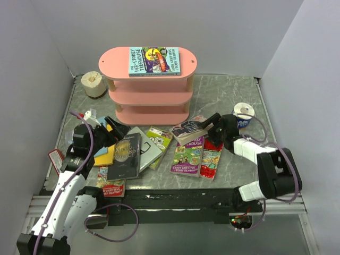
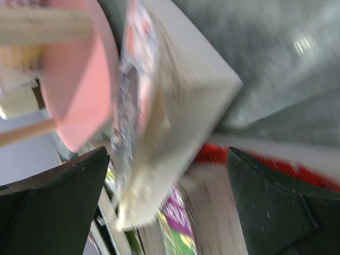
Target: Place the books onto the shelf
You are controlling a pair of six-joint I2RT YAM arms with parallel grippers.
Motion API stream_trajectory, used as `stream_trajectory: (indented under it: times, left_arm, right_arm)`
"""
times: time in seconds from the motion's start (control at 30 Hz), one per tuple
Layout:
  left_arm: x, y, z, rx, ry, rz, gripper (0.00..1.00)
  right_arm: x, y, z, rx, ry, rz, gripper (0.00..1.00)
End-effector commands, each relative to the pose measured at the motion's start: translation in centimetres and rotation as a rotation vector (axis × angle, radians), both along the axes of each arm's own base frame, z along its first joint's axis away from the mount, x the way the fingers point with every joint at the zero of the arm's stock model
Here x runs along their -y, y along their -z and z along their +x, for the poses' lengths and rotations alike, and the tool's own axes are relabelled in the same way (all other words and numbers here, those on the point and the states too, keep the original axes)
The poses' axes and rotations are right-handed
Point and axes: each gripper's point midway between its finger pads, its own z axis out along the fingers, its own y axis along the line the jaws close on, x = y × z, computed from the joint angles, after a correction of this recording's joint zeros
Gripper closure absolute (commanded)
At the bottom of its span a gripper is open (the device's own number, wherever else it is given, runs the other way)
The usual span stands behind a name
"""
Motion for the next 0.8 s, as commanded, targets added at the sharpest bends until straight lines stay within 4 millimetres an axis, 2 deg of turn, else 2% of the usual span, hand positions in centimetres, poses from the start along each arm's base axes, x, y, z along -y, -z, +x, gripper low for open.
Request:
stream_trajectory:
  times: [0.0,0.1,0.2,0.23,0.3,0.33,0.4,0.43,0.5,0.53,0.6,0.63,0.67,0.7,0.73,0.77]
  left_arm:
    - [-0.1,-0.7,0.0,0.014,-0.010,-0.003,0.04]
    - [-0.2,-0.7,-0.1,0.014,-0.015,0.002,0.04]
    - [-0.2,-0.6,-0.2,0.009,-0.015,-0.002,0.04]
    - [-0.2,-0.6,-0.1,0.007,-0.016,0.001,0.04]
    - [-0.3,-0.5,0.0,0.002,-0.022,0.007,0.04]
    - [-0.4,-0.5,0.0,0.001,-0.023,0.008,0.04]
    - [-0.4,-0.6,0.1,0.004,-0.027,0.006,0.04]
    - [-0.4,-0.6,0.1,0.005,-0.028,0.004,0.04]
    - [-0.4,-0.7,0.3,0.008,-0.030,0.003,0.04]
    - [-0.4,-0.8,0.4,0.007,-0.032,0.002,0.04]
    - [-0.5,-0.9,0.5,0.005,-0.038,0.008,0.04]
    - [-0.5,-1.3,0.7,0.010,-0.042,0.010,0.04]
    - [-0.6,-1.5,0.7,0.011,-0.044,0.012,0.04]
    - [-0.7,-1.8,0.8,0.014,-0.050,0.017,0.04]
    - [-0.7,-2.4,0.9,0.024,-0.049,0.015,0.04]
    - [-0.6,-2.9,0.9,0.033,-0.047,0.014,0.04]
  right_arm:
    - [-0.1,0.3,3.0,0.024,0.013,0.019,0.01]
    - [-0.2,0.7,4.4,0.034,0.002,0.018,0.05]
    - [-0.1,-0.6,5.3,0.122,-0.010,0.008,0.27]
    - [-0.2,-1.1,5.3,0.139,-0.022,0.006,0.44]
    - [-0.2,-2.3,4.9,0.174,-0.051,-0.021,0.56]
    - [-0.1,-3.8,4.7,0.213,-0.057,-0.023,0.67]
    - [0.1,-4.8,3.8,0.240,-0.076,-0.048,0.78]
    - [-0.1,-6.7,3.3,0.288,-0.093,-0.043,0.83]
    - [-0.1,-7.9,2.1,0.300,-0.126,-0.061,0.83]
    - [-0.1,-10.1,1.5,0.349,-0.137,-0.062,0.83]
    - [-0.4,-11.8,0.1,0.357,-0.188,-0.083,0.83]
    - [-0.5,-14.1,-0.8,0.412,-0.206,-0.087,0.83]
    - [-0.7,-14.9,-1.7,0.423,-0.248,-0.120,0.83]
    - [-1.0,-17.9,-1.9,0.481,-0.274,-0.137,0.83]
    - [-1.7,-17.9,-3.8,0.446,-0.352,-0.179,0.82]
    - [-2.2,-18.8,-4.4,0.454,-0.390,-0.194,0.81]
